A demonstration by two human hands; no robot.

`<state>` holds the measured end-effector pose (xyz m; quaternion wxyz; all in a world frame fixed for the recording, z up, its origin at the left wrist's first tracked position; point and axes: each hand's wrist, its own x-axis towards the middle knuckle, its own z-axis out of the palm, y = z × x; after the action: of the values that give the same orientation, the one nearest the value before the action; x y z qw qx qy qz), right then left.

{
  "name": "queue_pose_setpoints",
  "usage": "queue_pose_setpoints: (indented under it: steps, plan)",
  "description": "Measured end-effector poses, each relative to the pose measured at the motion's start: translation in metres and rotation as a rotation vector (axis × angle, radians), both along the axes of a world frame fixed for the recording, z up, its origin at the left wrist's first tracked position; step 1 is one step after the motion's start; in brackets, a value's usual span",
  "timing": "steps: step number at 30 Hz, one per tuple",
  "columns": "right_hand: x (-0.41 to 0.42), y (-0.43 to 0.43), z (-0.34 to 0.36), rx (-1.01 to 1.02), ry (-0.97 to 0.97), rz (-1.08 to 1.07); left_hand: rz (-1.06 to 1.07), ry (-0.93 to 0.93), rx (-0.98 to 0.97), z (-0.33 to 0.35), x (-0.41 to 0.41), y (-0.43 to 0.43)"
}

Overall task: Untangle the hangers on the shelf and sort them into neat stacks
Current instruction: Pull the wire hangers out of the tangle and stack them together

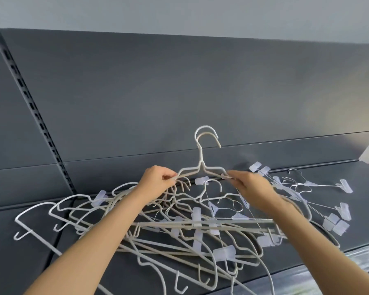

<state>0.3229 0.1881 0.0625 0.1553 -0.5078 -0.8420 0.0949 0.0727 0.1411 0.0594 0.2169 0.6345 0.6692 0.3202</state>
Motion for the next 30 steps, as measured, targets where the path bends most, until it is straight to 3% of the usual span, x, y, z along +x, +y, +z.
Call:
queue_pose_setpoints:
  steps: [3, 5, 7, 9, 16, 30]
  plan:
    - [-0.002, 0.004, 0.029, 0.013, 0.081, 0.014, 0.002, 0.144, 0.078, 0.015, -0.011, -0.006]
    - [-0.003, 0.01, 0.041, -0.008, 0.149, 0.023, 0.01, 0.388, 0.129, 0.022, -0.02, -0.016]
    - [-0.007, 0.015, 0.047, -0.025, 0.194, 0.06, 0.016, 0.608, 0.103, 0.026, -0.027, -0.029]
    - [-0.017, 0.016, 0.051, -0.048, 0.221, 0.11, -0.006, 0.706, 0.019, 0.029, -0.032, -0.045]
    - [-0.073, 0.01, 0.039, -0.123, 0.217, 0.319, 0.045, 0.779, -0.176, 0.029, -0.053, -0.112]
    - [-0.212, -0.047, 0.016, 0.048, -0.015, 0.467, 0.472, 0.694, -0.145, 0.014, -0.144, -0.246]
